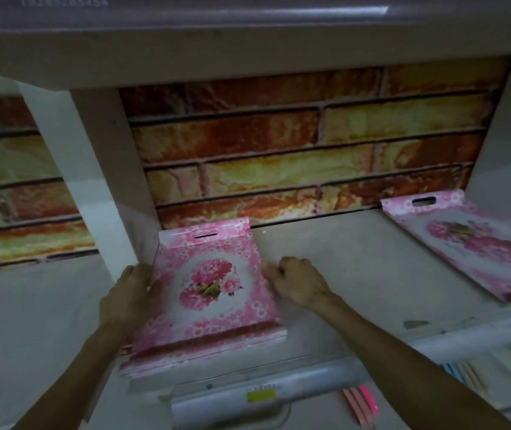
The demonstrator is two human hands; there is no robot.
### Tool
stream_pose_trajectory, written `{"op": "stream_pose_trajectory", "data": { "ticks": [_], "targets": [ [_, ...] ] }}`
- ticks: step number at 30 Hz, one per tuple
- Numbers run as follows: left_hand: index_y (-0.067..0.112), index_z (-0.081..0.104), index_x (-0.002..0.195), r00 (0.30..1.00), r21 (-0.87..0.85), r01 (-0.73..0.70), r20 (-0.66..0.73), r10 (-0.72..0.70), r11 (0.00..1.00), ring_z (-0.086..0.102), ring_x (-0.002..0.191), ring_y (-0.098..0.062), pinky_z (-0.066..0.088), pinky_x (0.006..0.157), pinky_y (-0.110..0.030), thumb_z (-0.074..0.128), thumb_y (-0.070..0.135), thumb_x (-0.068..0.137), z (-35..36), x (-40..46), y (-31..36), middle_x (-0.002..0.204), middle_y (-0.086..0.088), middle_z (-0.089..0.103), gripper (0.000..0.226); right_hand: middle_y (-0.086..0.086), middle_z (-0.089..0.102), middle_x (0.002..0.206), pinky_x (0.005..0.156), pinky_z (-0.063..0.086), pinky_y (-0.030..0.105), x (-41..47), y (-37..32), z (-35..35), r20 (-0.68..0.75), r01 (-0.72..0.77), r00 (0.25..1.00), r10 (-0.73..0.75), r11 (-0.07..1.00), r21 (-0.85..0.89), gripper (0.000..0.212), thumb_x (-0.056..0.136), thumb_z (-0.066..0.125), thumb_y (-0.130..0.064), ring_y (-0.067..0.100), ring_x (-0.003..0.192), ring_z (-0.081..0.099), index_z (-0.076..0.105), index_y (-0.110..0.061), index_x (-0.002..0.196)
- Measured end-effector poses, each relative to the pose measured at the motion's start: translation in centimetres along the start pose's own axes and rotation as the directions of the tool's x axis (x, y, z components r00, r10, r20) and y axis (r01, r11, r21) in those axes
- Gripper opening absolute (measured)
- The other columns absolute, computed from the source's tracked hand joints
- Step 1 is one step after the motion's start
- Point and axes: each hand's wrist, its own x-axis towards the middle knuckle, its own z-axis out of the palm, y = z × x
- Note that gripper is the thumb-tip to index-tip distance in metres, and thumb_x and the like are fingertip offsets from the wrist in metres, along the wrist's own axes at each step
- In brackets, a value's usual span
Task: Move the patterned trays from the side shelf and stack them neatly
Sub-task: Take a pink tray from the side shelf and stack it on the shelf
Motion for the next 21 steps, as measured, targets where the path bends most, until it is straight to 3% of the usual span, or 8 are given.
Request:
{"op": "stream_pose_trajectory", "data": {
  "ticks": [5,9,15,21],
  "targets": [
    [0.017,0.068,0.1,0.966,-0.43,-0.258,-0.147,0.214,0.865,0.058,0.057,-0.011,0.043,0.056,-0.017,0.06,0.019,0.092,-1.2,-1.2,6.1,0.083,-0.007,0.071,0.011,-0.001,0.059,0.066,0.062,0.046,0.032,-1.2,1.9,-5.4,-0.235,0.067,0.97,-0.061,0.998,0.015,0.045,0.094,0.041,-0.059,0.026,0.074,0.062,0.052,-0.018,0.08],
    [0.02,0.068,0.094,0.957,-0.694,-0.265,-0.106,0.27,0.669,0.046,0.043,-0.004,0.039,0.042,-0.016,0.058,0.015,0.093,-0.6,-3.1,13.2,0.075,-0.003,0.064,0.011,-0.006,0.057,0.063,0.062,0.047,0.032,-3.2,4.9,-10.5,-0.37,0.106,0.926,-0.077,0.993,0.058,0.037,0.094,0.046,-0.056,0.022,0.071,0.061,0.051,-0.022,0.079],
    [0.02,0.068,0.092,0.914,-0.79,-0.313,-0.099,0.393,0.527,0.047,0.047,-0.014,0.032,0.04,-0.015,0.058,0.018,0.094,1.4,-5.8,24.9,0.062,0.003,0.059,0.011,0.0,0.061,0.065,0.055,0.043,0.032,-7.7,11.4,-18.6,-0.507,0.12,0.86,-0.062,0.989,0.083,0.03,0.095,0.051,-0.047,0.021,0.064,0.059,0.049,-0.021,0.079],
    [0.019,0.066,0.088,0.871,-0.883,-0.275,-0.062,0.487,0.38,0.043,0.046,-0.016,0.028,0.045,-0.02,0.056,0.021,0.095,3.1,-10.2,36.5,0.059,0.004,0.056,0.013,-0.004,0.067,0.072,0.066,0.052,0.036,-13.2,19.1,-26.3,-0.618,0.026,0.786,0.01,0.998,0.049,0.032,0.093,0.049,-0.051,0.021,0.07,0.062,0.051,-0.023,0.077]
  ]
}}
